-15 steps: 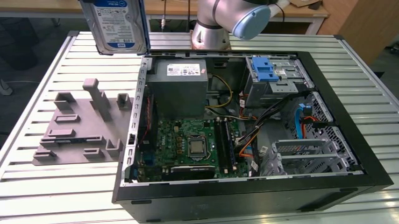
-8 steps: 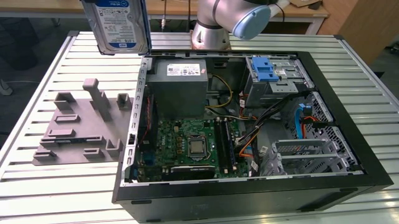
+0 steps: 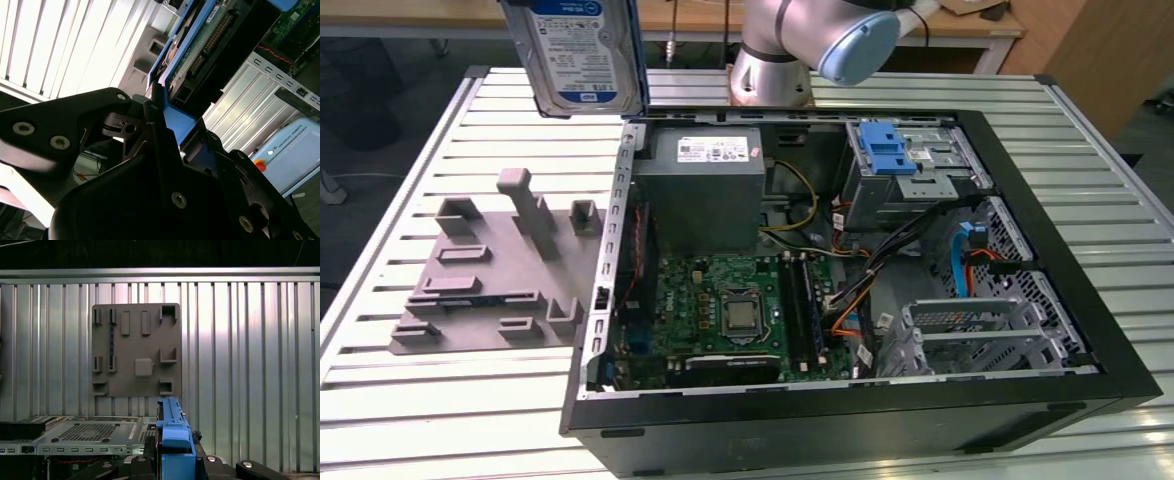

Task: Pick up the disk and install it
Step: 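Pick up the disk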

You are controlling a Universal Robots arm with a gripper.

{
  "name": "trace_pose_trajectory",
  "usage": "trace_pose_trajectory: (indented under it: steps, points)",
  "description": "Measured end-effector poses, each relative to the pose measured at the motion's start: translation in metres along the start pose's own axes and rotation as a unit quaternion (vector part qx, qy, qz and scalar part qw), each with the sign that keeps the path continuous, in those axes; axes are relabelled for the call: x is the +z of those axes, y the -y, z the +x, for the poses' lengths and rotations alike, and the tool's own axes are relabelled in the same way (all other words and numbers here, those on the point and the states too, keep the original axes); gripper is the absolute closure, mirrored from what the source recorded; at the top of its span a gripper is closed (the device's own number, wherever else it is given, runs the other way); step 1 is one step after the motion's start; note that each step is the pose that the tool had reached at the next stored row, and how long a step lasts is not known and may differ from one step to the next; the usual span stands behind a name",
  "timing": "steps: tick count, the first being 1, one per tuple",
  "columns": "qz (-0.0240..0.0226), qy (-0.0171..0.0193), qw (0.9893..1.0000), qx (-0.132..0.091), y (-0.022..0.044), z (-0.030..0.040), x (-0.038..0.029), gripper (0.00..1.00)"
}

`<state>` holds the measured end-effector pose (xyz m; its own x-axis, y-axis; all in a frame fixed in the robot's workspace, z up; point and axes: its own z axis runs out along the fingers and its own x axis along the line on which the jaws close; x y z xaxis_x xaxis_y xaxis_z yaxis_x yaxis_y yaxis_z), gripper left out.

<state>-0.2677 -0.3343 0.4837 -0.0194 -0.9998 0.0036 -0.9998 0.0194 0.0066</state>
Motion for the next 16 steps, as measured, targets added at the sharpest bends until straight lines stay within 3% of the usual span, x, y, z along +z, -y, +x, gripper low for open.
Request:
trace_pose_trajectory:
  steps: [16]
  points:
    - [0.0000, 0.0000, 1.0000, 0.000, 0.0151, -0.0003, -0.0001, 0.64]
